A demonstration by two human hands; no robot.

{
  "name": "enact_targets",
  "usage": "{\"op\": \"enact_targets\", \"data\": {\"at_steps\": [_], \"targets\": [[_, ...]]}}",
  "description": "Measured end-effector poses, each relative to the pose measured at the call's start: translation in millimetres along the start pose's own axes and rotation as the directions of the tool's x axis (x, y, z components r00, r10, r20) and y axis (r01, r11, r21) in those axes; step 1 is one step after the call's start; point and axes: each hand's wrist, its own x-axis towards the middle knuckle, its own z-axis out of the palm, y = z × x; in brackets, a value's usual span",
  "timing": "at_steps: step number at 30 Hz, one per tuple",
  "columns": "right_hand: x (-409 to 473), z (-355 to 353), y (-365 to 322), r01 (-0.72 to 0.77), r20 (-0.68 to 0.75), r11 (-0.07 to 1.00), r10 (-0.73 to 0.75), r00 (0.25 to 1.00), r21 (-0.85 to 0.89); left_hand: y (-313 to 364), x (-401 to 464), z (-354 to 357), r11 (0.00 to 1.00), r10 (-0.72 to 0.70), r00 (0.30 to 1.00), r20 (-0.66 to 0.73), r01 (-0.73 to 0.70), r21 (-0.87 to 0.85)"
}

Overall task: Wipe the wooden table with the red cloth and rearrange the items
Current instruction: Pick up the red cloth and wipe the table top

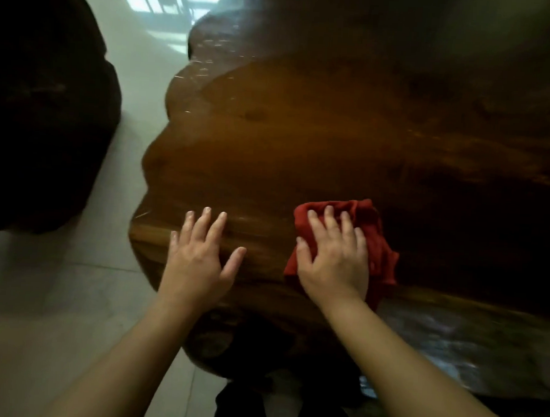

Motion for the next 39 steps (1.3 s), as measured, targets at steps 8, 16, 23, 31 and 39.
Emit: {"op": "enact_targets", "data": {"at_steps": [8, 16, 23, 31, 39], "targets": [[-8.3, 89.4, -231.7, 0.456, 0.147, 0.834, -0.516, 0.844, 0.311, -151.4, -41.6, -52.7, 0.937, -0.332, 0.92, -0.21, 0.296, -0.185], [-38.1, 85.6, -274.7, 0.177, 0.179, 0.62, -0.468, 0.865, 0.764, -211.9, -54.3, -89.0, 0.902, -0.415, 0.885, -0.212, 0.371, -0.219], [-7.6, 12.1, -180.8, -0.007, 0.089, 0.579, -0.114, 0.989, 0.815, -124.6, -12.6, -71.0, 0.965, -0.198, 0.975, -0.097, 0.177, -0.192], [16.7, -85.6, 32.1, -0.135, -0.222, 0.842, 0.288, 0.932, 0.523, 11.1, 48.5, -29.6, 0.996, 0.082, 0.997, 0.012, -0.082, -0.047], [-17.3, -128.5, 217.6, -0.458, -0.279, 0.879, 0.477, 0.833, 0.136, 109.4, 76.1, 15.0, 0.968, 0.233, 0.963, 0.134, -0.243, 0.065]]}}
